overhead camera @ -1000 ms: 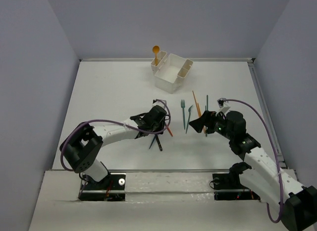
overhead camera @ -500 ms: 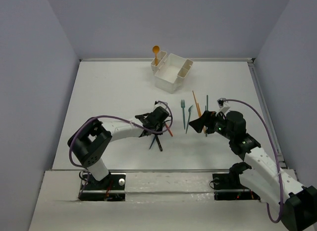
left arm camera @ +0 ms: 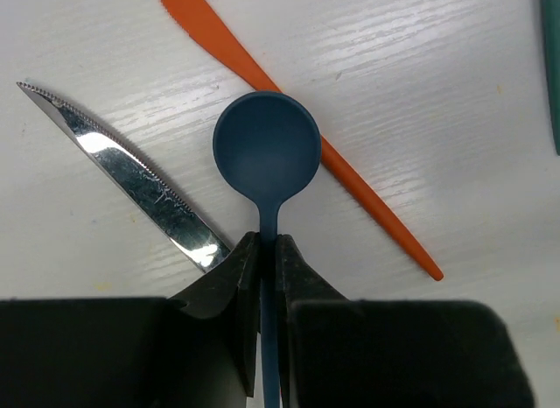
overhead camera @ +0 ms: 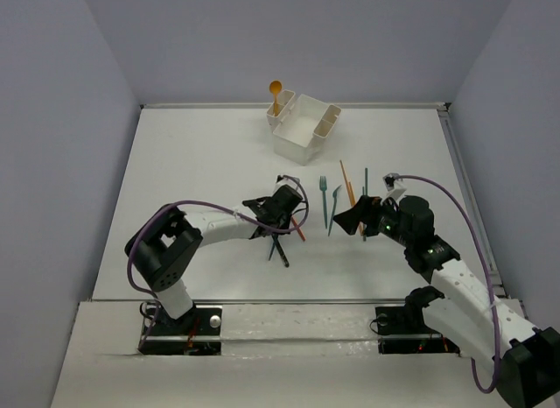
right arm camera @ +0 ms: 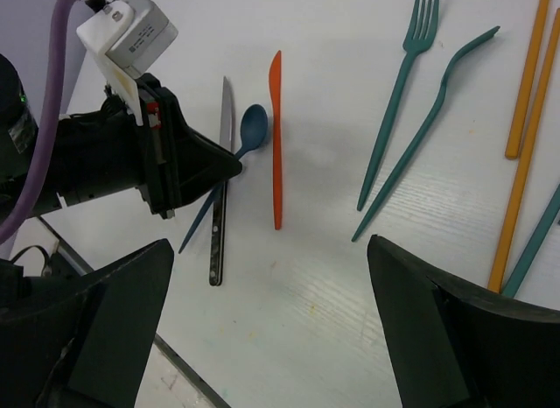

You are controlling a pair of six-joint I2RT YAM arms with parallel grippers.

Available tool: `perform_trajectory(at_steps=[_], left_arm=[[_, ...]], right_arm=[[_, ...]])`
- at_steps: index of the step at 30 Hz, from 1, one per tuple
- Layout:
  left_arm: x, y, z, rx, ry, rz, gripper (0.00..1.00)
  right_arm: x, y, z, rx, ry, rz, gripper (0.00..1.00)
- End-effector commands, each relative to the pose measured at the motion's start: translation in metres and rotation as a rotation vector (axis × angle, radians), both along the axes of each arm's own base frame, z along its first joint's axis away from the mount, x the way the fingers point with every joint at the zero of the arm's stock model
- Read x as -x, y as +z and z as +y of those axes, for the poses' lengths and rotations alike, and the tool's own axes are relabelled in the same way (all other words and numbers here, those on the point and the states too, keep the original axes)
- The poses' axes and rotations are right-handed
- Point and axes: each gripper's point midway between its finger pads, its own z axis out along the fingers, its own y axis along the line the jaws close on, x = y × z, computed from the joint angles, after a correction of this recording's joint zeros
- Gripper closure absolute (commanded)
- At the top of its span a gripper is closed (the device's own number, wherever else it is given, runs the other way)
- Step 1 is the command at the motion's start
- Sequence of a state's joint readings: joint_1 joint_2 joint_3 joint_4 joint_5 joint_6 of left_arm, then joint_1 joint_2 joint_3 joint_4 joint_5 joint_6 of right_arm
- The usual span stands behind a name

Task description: Sort the eating utensils into containers

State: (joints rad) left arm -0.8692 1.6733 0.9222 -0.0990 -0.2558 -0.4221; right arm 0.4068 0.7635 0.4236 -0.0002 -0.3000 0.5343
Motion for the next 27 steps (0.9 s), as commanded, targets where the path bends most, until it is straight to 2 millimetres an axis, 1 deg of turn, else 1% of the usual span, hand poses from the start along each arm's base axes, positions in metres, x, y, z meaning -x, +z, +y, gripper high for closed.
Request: perform_trajectory(at_steps=[1,2,4,5,8,9,11,12,14,15,16,17,18,19,20,22,23,26,27], left_arm=[[-0.016,0.045,-0.013,0.071,0.012,-0.093,1.00],[-0.021,0.062,-0.018,0.097,0.011,-0.121,1.00],[-0.028,0.082,-0.020,0.114,0.020,-0.162,1.00],[-0.038,0.108,-0.024,0.140,0.036,-0.223,1.00],[-0.067,0.151,-0.022,0.193,0.095,-0.335,1.00],[-0.089,0.178,-0.020,0.239,0.133,-0.398,1.00],[-0.115,0.203,-0.014,0.280,0.187,-0.463,1.00],[-0.142,0.227,-0.006,0.324,0.240,-0.527,1.00],[-0.170,0.247,0.006,0.350,0.302,-0.585,1.00],[-0.191,0.264,0.006,0.376,0.333,-0.628,1.00],[-0.210,0.274,0.021,0.383,0.375,-0.657,1.00],[-0.222,0.282,0.024,0.391,0.388,-0.681,1.00],[-0.243,0.297,0.021,0.406,0.399,-0.722,1.00],[-0.259,0.309,0.033,0.374,0.430,-0.771,1.00],[-0.280,0.327,0.030,0.380,0.452,-0.819,1.00],[-0.304,0.339,0.037,0.365,0.484,-0.870,1.00],[-0.327,0.343,0.044,0.362,0.513,-0.906,1.00],[-0.358,0.346,0.049,0.392,0.528,-0.953,1.00],[-0.374,0.344,0.052,0.402,0.546,-0.976,1.00]], right_arm=[[-0.002,0.007,0.003,-0.002,0.017,-0.032,0.01],[-0.001,0.007,0.003,-0.002,0.017,-0.032,0.01],[-0.002,0.008,0.002,-0.002,0.012,-0.035,0.01],[-0.002,0.009,0.002,-0.002,0.009,-0.037,0.01],[-0.002,0.010,0.001,-0.009,0.000,-0.046,0.01],[-0.002,0.011,0.001,-0.016,-0.001,-0.051,0.01],[-0.001,0.011,0.001,-0.019,-0.002,-0.054,0.01],[-0.001,0.010,0.000,-0.019,-0.005,-0.053,0.01],[-0.002,0.009,0.000,-0.018,-0.006,-0.056,0.01],[-0.002,0.011,0.000,-0.021,-0.008,-0.061,0.01],[-0.002,0.013,0.000,-0.026,-0.010,-0.073,0.01],[-0.002,0.014,0.000,-0.031,-0.007,-0.079,0.01],[-0.002,0.015,0.001,-0.037,-0.005,-0.086,0.01],[-0.001,0.015,0.003,-0.046,0.007,-0.095,0.01],[-0.001,0.015,0.003,-0.053,0.008,-0.097,0.01],[-0.002,0.016,0.005,-0.061,0.014,-0.105,0.01],[-0.003,0.014,0.005,-0.058,0.014,-0.101,0.01],[-0.007,0.012,0.006,-0.052,0.012,-0.101,0.01],[-0.007,0.011,0.007,-0.050,0.013,-0.099,0.01]])
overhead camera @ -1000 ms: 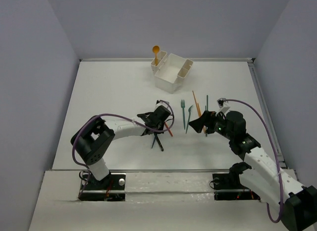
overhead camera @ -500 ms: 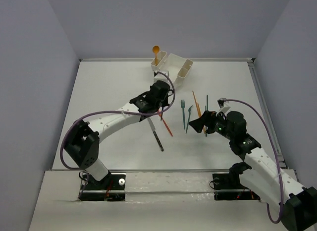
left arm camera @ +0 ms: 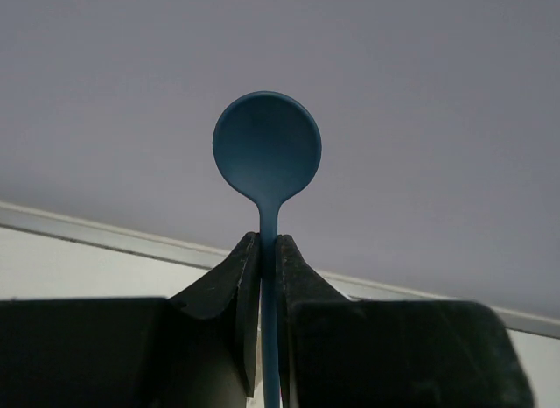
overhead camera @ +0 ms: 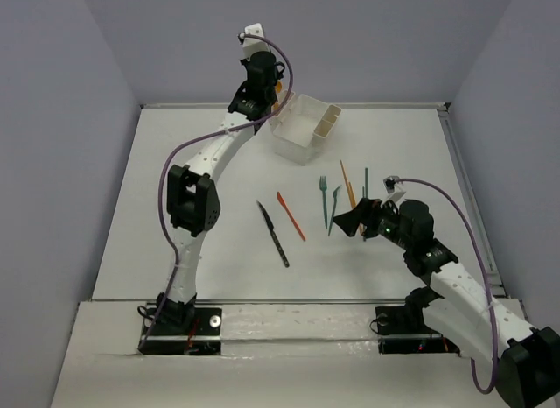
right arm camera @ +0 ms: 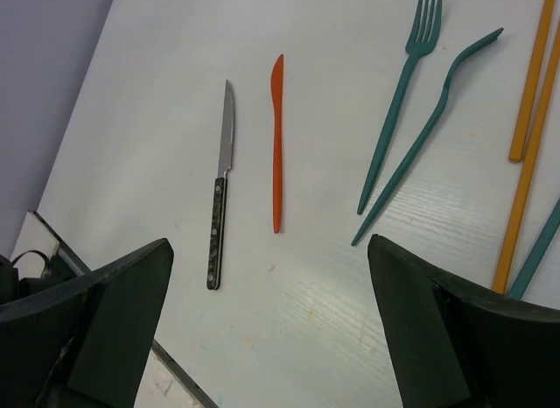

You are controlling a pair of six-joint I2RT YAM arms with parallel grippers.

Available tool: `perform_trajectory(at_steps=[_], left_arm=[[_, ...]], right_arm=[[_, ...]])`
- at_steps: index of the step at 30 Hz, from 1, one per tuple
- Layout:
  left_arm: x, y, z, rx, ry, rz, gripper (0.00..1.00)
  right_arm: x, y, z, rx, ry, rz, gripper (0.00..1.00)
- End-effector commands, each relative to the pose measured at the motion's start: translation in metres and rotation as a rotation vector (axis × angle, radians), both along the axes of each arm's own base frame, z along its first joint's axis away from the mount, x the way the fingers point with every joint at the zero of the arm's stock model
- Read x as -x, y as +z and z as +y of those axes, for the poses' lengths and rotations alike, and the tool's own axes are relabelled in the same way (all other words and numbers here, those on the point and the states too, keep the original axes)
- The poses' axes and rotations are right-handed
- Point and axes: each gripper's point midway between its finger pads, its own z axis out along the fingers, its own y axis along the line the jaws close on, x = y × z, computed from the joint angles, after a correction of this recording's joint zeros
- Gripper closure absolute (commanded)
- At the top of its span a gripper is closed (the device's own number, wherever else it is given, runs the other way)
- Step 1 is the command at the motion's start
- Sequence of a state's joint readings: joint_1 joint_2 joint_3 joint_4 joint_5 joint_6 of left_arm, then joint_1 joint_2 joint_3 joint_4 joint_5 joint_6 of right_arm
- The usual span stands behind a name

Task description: Sort the eating utensils into containers

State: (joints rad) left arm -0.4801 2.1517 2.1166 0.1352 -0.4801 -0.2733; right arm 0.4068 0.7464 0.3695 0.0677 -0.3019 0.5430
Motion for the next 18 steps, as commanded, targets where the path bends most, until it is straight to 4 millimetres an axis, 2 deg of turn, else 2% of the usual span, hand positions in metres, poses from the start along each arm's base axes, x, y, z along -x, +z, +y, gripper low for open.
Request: perform_trajectory(at_steps=[1,3,9,12,13,18], left_arm=[[-0.040,0.034,0.015,0.037,0.063,-0.147,1.00],[-0.052,0.038,0.017,0.049,0.073,-0.219,1.00],[-0.065,0.037,0.021,0.034,0.091,-0.345,1.00],[-0.069,0.028,0.017,0.035,0.075,-0.346,1.00],[-0.071,0.018,0.015,0.030,0.069,-0.332,1.00],[-0.066,-0.007,0.015,0.027,0.058,-0.314,1.00]], right_arm=[[-0.010,0.016,0.006,-0.030,0.009,-0.078,0.01],[-0.011,0.012,0.006,-0.027,0.005,-0.070,0.01],[-0.012,0.008,0.010,-0.021,0.025,-0.061,0.01],[-0.013,0.004,0.009,-0.014,0.018,-0.050,0.01],[-0.014,0.005,0.009,-0.012,0.015,-0.052,0.01],[-0.014,0.002,0.010,-0.015,0.022,-0.046,0.01]])
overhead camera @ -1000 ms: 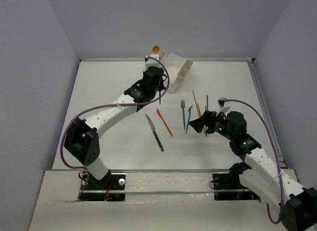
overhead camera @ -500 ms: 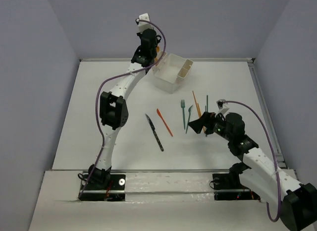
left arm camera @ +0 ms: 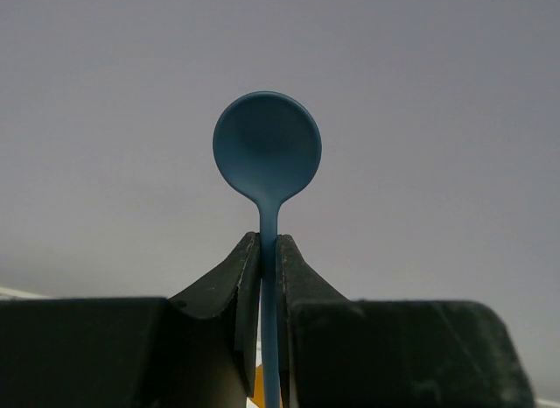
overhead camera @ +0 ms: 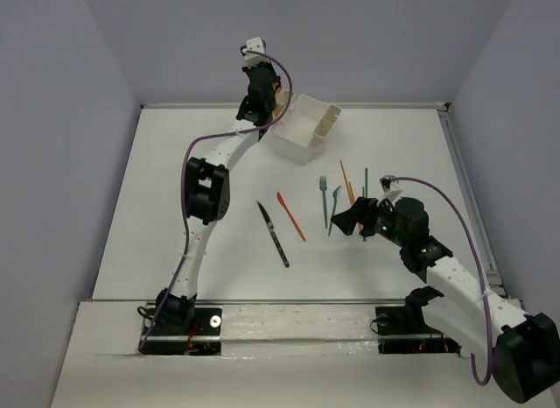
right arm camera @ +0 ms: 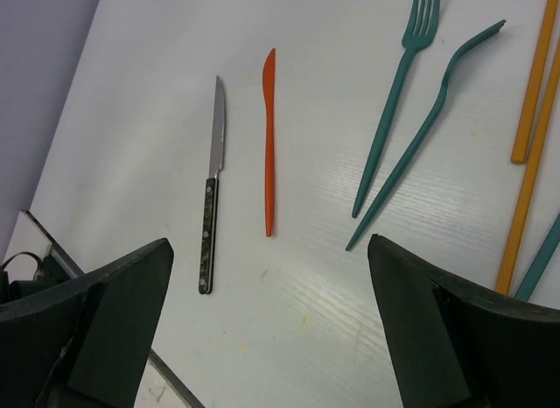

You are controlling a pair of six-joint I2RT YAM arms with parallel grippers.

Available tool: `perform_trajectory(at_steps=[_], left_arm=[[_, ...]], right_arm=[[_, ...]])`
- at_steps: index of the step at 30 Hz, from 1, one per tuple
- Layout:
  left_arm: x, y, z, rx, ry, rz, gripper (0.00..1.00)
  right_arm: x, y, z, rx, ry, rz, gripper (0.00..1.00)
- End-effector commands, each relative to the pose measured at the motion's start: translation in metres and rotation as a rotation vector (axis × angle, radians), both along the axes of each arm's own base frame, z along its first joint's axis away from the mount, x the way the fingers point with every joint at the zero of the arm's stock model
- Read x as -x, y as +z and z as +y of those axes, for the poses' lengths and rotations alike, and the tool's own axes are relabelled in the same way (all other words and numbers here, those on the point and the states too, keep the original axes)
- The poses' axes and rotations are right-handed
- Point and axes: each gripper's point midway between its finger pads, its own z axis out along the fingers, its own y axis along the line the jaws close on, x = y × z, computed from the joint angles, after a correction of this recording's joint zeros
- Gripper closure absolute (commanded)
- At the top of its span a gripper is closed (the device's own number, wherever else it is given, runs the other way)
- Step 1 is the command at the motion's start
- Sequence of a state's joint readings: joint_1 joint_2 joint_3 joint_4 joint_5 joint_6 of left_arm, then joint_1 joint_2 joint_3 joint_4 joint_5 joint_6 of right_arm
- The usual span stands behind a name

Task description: Sort the eating utensils into containers

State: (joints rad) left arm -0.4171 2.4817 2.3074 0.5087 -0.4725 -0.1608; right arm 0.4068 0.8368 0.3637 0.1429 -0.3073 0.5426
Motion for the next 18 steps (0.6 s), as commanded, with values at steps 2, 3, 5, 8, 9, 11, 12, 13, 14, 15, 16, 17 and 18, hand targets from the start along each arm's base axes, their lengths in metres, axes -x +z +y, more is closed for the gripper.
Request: perform_trajectory(at_steps=[2,3,5,8,9,11,12,13,14,15,16,17,18], left_arm=[[0.015,0.024,0.003,0.032,-0.013,-0.114,1.00],[0.014,0.017,0.003,0.026,-0.012,-0.105,1.00],[0.014,0.013,0.004,0.023,-0.009,-0.100,1.00],[0.017,0.007,-0.001,0.009,-0.015,-0.097,1.00],[0.019,0.006,0.000,0.006,-0.013,-0.098,1.00],[0.022,0.004,0.002,-0.005,-0.007,-0.096,1.00],[0.026,0.001,-0.003,-0.009,-0.015,-0.092,1.00],[0.028,-0.001,-0.003,-0.012,-0.015,-0.089,1.00],[0.030,-0.002,-0.001,-0.012,-0.012,-0.087,1.00],[0.036,-0.007,-0.005,-0.014,-0.019,-0.080,1.00],[0.037,-0.010,-0.002,-0.014,-0.009,-0.073,1.00],[0.039,-0.011,-0.001,-0.012,-0.003,-0.068,1.00],[0.045,-0.008,-0.005,-0.007,-0.007,-0.070,1.00]], right_arm=[[-0.004,0.014,0.007,-0.029,0.026,-0.067,0.01],[-0.004,0.013,0.007,-0.030,0.027,-0.063,0.01],[-0.004,0.013,0.007,-0.029,0.026,-0.061,0.01],[-0.004,0.014,0.006,-0.025,0.021,-0.065,0.01],[-0.005,0.014,0.005,-0.024,0.018,-0.068,0.01],[-0.006,0.015,0.005,-0.023,0.016,-0.071,0.01],[-0.006,0.015,0.005,-0.023,0.016,-0.071,0.01],[-0.006,0.015,0.006,-0.023,0.017,-0.067,0.01],[-0.007,0.014,0.006,-0.022,0.017,-0.064,0.01],[-0.006,0.013,0.006,-0.022,0.018,-0.060,0.01],[-0.006,0.014,0.006,-0.023,0.018,-0.061,0.01],[-0.006,0.014,0.006,-0.023,0.016,-0.061,0.01],[-0.005,0.014,0.006,-0.027,0.015,-0.062,0.01]])
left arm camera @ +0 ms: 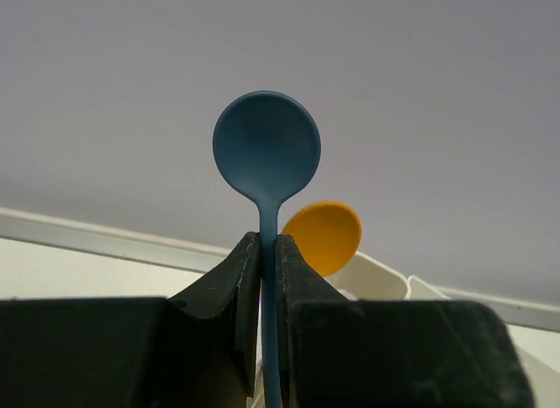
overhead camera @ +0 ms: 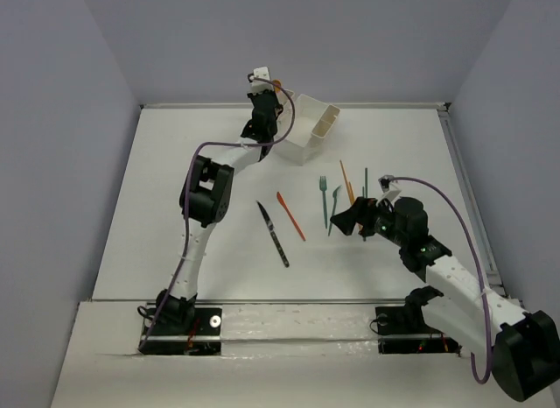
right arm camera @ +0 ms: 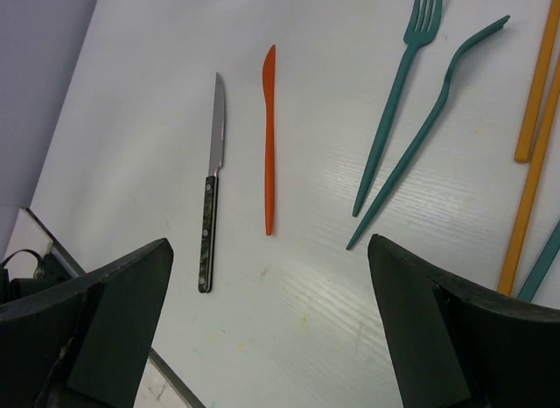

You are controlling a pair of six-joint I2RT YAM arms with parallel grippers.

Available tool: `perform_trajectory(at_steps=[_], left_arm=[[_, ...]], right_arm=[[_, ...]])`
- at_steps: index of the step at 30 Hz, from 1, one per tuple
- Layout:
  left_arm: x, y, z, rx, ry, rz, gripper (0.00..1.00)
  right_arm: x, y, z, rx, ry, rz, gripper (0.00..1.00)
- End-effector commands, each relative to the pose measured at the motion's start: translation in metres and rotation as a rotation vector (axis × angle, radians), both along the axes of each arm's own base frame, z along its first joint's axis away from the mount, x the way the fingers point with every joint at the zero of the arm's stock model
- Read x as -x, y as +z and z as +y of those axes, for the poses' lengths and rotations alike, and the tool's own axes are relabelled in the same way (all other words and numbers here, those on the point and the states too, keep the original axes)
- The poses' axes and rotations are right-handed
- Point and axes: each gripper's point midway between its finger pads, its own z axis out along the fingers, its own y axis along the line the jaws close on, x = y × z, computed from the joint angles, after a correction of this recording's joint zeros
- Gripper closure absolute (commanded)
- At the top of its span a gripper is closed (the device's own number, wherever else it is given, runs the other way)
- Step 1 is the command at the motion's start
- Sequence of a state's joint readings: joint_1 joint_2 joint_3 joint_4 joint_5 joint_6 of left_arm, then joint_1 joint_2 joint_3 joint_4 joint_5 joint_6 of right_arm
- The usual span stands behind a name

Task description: Sort the eating utensils into containers

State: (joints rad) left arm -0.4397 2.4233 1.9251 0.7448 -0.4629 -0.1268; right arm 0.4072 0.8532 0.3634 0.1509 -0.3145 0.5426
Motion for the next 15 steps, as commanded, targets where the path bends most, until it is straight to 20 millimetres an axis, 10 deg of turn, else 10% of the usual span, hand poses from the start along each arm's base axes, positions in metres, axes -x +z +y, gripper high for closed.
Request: perform_trajectory(at_steps=[1,15], left_arm=[[0.026,0.072,0.006,0.060,0.023,-0.135,1.00],[0.077,0.066,-0.001,0.056,0.060,-0.097,1.00]], right_arm=[[-0.005,0.018,0.004,-0.031,0.007,-0.070,0.01],[0.003,0.030,0.000,-0.036,0.007,-0.097,0.01]])
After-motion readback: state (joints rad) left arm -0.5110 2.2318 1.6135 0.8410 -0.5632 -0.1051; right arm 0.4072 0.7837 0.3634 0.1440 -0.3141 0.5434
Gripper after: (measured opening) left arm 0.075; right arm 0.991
